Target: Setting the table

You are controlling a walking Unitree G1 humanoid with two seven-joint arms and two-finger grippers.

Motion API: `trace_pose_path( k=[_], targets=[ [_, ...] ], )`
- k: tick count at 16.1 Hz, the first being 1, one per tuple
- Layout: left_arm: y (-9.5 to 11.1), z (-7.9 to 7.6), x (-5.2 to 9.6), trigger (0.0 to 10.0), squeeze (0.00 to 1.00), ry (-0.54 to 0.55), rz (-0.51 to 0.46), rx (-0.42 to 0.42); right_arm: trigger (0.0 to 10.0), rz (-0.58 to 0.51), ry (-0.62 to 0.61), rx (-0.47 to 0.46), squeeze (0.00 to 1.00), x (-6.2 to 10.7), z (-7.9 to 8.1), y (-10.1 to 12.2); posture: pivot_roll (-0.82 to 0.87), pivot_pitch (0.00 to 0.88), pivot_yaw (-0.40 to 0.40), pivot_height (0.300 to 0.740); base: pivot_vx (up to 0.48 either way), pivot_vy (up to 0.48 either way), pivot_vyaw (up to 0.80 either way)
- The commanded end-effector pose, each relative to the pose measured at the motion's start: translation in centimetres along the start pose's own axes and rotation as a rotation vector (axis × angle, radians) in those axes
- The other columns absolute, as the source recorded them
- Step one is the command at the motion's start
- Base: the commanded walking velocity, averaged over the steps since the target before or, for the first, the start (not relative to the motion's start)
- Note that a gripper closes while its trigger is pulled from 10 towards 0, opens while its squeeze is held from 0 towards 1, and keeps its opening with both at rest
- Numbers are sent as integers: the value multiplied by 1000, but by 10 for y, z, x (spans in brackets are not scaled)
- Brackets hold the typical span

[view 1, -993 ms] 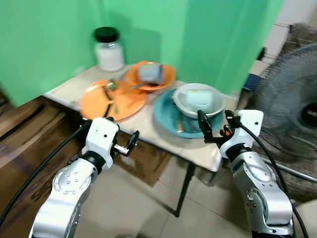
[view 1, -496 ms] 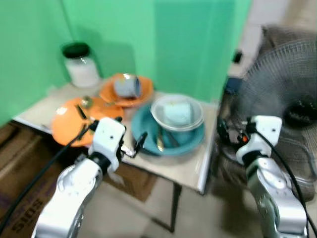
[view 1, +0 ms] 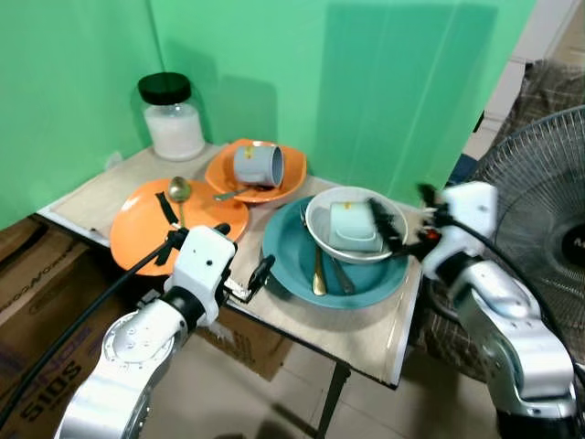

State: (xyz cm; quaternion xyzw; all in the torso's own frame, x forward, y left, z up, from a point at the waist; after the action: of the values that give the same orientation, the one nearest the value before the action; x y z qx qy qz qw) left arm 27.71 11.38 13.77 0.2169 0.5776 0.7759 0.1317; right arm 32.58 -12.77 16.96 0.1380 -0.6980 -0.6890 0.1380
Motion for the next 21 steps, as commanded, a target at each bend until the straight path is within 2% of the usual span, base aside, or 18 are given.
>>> trace_pose_path(
  k=[1,3,6,7,8,9,10,12,14,15,17,19,21],
  targets=[
    [3,-3,1,10000,0,-18,-1,-10,10000,15,30,25,0,-3,3,0,146,0,-31,740,0,0,0],
    [-1,-4,2,10000,0,-37,21,-26,10000,36,41,70,0,-11,-3,0,149,0,-34,740,0,0,0],
    [-5,-11,3,10000,0,-107,43,-40,10000,130,121,198,0,-22,-11,-5,151,0,-32,740,0,0,0],
    [-5,-11,3,10000,0,-107,43,-40,10000,130,121,198,0,-22,-11,-5,151,0,-32,740,0,0,0],
    [-5,-12,3,10000,0,-120,43,-44,10000,154,131,211,90,-24,-12,-7,152,0,-32,740,0,0,0],
    [-6,-12,3,10000,0,-137,52,-44,10000,198,174,268,941,-27,-13,-8,154,0,-29,740,0,0,0],
    [-7,-15,5,10000,0,-163,61,-51,10000,226,197,304,1000,-29,-14,-7,156,0,-32,740,0,0,0],
    [-8,-22,10,10000,0,-242,64,-61,10000,293,217,380,1000,-30,-23,-5,154,0,-32,740,0,0,0],
    [-9,-24,11,10000,0,-256,73,-72,10000,323,237,428,1000,-28,-25,-4,154,0,-35,740,0,0,0],
    [-10,-28,12,10000,0,-281,78,-66,10000,362,308,471,0,-21,-22,-5,151,0,-31,740,0,0,0],
    [-10,-31,14,10000,0,-305,82,-71,10000,387,405,486,0,-12,-15,-5,150,0,-30,740,0,0,0],
    [-7,-34,14,10000,0,-322,74,-65,10000,391,421,508,0,-9,-20,0,149,0,-30,740,0,0,0],
    [-7,-37,15,10000,0,-345,74,-67,10000,390,484,534,0,-4,-16,6,148,0,-32,740,0,0,0]
  ],
)
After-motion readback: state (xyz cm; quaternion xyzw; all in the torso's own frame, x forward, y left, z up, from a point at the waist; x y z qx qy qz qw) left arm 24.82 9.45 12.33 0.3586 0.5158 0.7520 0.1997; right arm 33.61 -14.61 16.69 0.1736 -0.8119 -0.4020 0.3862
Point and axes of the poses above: a point about 5 cm out from each wrist's last joint towards the gripper, its own x axis pointing back from the gripper into the wrist, its own y axis along the axis of the wrist's last joint, z = x × y, the point moved 6 cm from there along -x, pointing out of the wrist towards the gripper, and after that the axes turned 1 degree about -x, right-handed, at the moved point
